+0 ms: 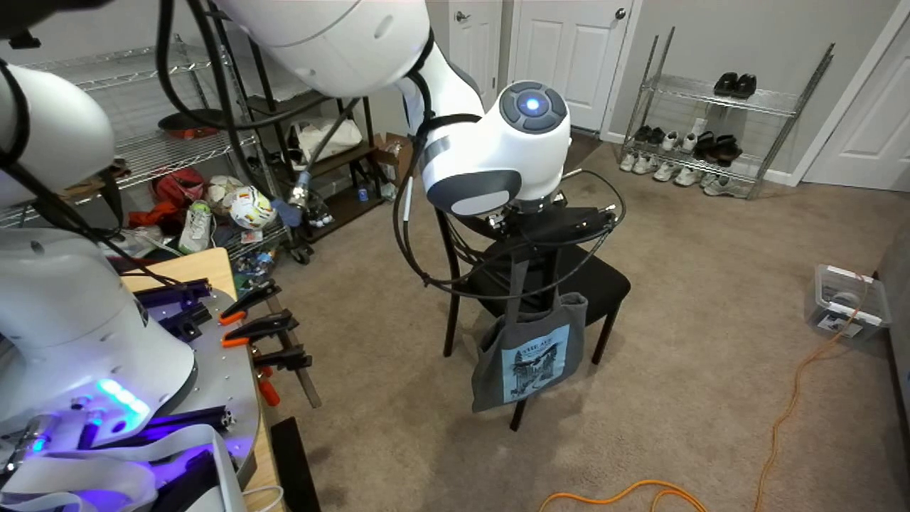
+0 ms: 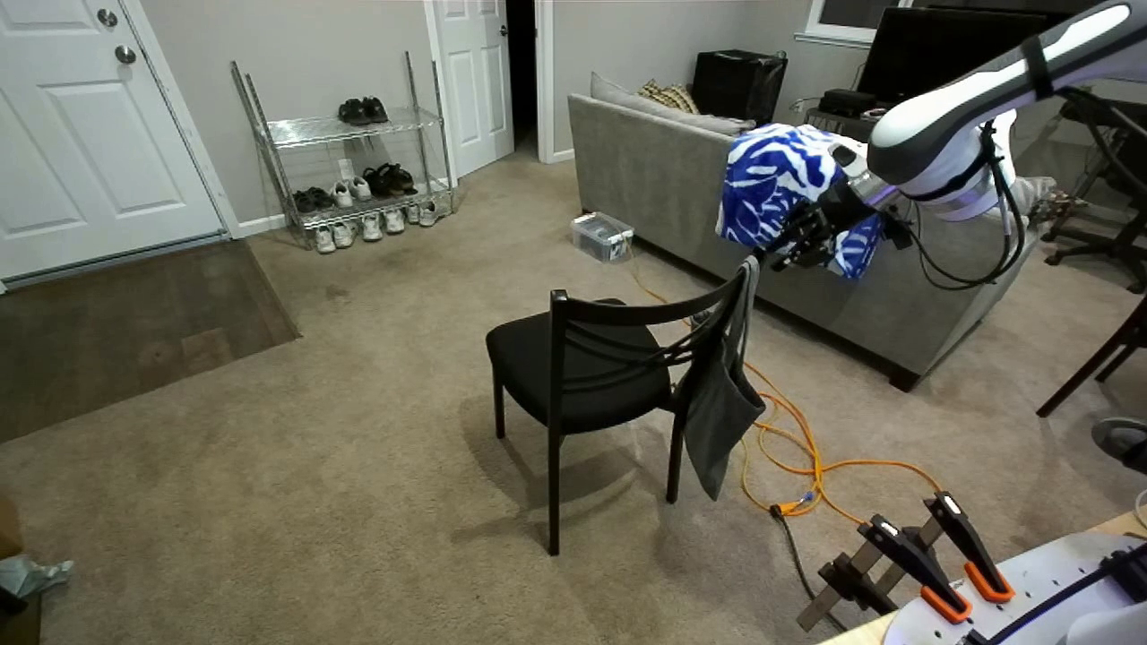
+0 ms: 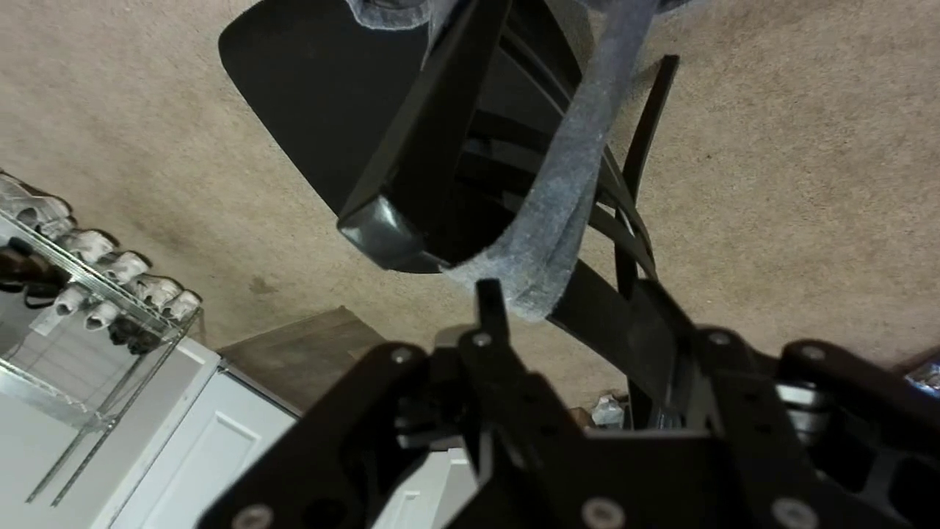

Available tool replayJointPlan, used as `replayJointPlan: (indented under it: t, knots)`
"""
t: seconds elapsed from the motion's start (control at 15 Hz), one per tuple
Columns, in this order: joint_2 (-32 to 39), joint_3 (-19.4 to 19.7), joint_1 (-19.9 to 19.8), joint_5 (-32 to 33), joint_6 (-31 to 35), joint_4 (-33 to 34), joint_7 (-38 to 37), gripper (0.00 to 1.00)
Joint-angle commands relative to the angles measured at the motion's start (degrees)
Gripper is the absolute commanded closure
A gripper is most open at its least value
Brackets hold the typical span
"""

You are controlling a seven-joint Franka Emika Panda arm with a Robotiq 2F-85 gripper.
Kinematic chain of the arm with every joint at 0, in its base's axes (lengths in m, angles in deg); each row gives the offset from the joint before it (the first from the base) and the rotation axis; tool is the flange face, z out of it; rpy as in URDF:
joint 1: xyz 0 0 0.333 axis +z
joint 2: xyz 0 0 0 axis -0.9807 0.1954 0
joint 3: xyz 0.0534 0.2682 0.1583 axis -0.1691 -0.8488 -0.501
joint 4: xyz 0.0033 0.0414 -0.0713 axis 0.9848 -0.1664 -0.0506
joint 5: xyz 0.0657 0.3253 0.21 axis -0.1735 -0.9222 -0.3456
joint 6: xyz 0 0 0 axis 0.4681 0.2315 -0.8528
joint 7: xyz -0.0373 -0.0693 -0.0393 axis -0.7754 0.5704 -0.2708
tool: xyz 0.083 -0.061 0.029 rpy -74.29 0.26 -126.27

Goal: Move the bag to the other side of the chair

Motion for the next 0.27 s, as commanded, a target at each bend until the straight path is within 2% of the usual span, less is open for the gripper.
replayJointPlan:
  t: [0.0, 0.2]
  knots:
    - [-2.0, 0.3, 0.3, -0.8, 2.3, -1.0, -0.7, 0.20]
    - [-1.8, 0.2, 0.0, -0.5, 3.0, -1.1, -0.5, 0.02]
